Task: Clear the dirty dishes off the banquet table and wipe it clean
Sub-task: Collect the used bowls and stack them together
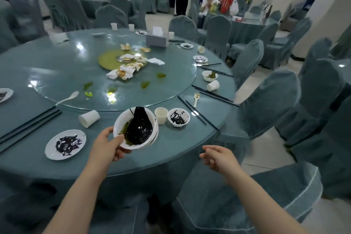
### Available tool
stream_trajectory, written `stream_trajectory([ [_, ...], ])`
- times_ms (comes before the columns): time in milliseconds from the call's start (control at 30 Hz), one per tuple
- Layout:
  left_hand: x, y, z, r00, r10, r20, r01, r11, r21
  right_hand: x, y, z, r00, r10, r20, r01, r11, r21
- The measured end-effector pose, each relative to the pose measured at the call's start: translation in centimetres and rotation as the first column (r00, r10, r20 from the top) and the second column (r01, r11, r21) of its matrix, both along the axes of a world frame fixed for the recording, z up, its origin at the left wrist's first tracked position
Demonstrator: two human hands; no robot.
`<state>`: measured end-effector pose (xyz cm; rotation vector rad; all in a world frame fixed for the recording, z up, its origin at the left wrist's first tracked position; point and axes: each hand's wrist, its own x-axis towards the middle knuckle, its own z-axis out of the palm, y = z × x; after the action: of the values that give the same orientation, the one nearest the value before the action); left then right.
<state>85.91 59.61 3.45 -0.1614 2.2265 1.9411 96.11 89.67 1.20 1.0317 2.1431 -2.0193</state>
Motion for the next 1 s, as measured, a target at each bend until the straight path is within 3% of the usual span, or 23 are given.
stream_trajectory([
  [333, -5.4, -2.6, -1.0, 0.987, 0.160, 0.011, -0.160, 0.987, -0.013, -11.7, 1.3, -4.5, 0.993, 0.094, 0.065, -0.098, 0.993, 0.067],
  [600, -8.8, -3.9, -3.5, 0.962, 0.258, 0.092, -0.251, 0.965, -0.081, -20.4, 2.8, -10.1, 0.968, 0.058, 0.244, -0.077, 0.995, 0.066],
  [733, -9.1, -3.7, -4.5, 0.954, 0.276, 0.119, -0.263, 0.958, -0.113, -23.3, 2.9, -11.5, 0.974, -0.027, 0.227, 0.022, 0.999, 0.027],
  [1000, -8.8, -2.3, -6.0, 0.935, 0.295, 0.197, -0.272, 0.953, -0.133, -24.8, 3.0, -13.5, 0.979, -0.119, 0.165, 0.095, 0.985, 0.142],
])
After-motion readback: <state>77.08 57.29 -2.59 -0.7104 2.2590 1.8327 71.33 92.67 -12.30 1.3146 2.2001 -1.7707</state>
